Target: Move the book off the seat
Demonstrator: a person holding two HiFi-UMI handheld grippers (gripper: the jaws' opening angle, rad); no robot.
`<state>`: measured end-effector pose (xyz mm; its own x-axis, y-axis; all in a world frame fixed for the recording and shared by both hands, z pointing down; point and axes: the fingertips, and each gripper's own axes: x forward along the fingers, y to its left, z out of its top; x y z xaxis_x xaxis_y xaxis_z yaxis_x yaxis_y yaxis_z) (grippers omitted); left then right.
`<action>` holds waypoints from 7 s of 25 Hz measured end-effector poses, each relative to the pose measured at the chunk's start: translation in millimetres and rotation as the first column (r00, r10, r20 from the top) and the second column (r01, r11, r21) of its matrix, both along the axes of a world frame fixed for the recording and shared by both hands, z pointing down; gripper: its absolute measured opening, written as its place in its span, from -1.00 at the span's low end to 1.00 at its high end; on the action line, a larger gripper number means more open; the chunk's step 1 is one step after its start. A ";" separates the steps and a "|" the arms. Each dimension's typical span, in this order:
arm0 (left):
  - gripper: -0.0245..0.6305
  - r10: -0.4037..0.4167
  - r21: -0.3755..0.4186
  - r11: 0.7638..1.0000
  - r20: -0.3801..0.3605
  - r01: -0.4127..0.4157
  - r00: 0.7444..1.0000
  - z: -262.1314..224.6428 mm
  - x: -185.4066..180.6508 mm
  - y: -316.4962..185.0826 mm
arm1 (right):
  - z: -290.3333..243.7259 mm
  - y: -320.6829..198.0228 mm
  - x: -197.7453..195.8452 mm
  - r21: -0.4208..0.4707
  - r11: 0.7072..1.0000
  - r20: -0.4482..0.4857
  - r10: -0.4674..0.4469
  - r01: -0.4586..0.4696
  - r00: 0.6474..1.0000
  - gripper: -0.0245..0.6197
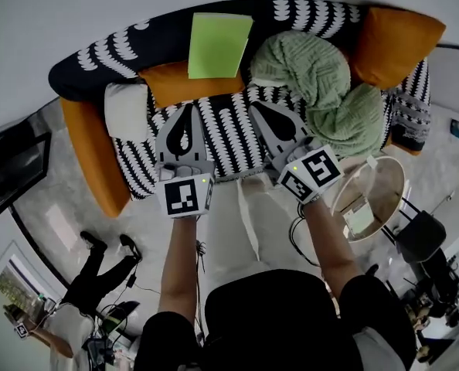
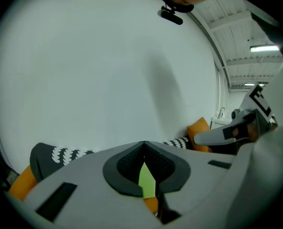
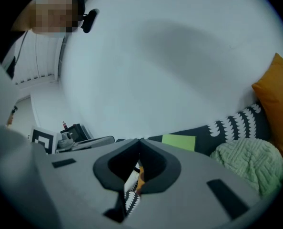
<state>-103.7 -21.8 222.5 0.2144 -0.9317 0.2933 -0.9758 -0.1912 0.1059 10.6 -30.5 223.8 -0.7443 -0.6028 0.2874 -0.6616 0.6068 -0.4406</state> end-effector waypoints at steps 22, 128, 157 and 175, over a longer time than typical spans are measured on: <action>-0.90 -0.001 -0.049 0.999 0.016 0.002 1.000 118.9 23.1 -34.8 | 151.8 -36.7 25.1 -0.136 0.990 -0.048 -0.048 0.041 0.998 -0.88; -0.89 0.066 -0.016 0.998 -0.077 -0.068 0.995 4.4 -50.9 18.7 | 31.4 -9.6 -55.6 -0.154 0.986 0.234 -0.027 0.065 0.972 -0.47; -0.89 0.286 0.198 0.942 -0.057 -0.270 0.957 -230.7 16.4 54.5 | -237.7 36.3 46.3 0.084 0.974 0.378 0.162 -0.208 0.911 -0.47; -0.90 0.492 0.353 0.818 -0.017 -0.455 0.871 -315.1 119.9 70.3 | -340.1 95.6 158.2 0.261 0.849 0.479 0.299 -0.460 0.825 -0.47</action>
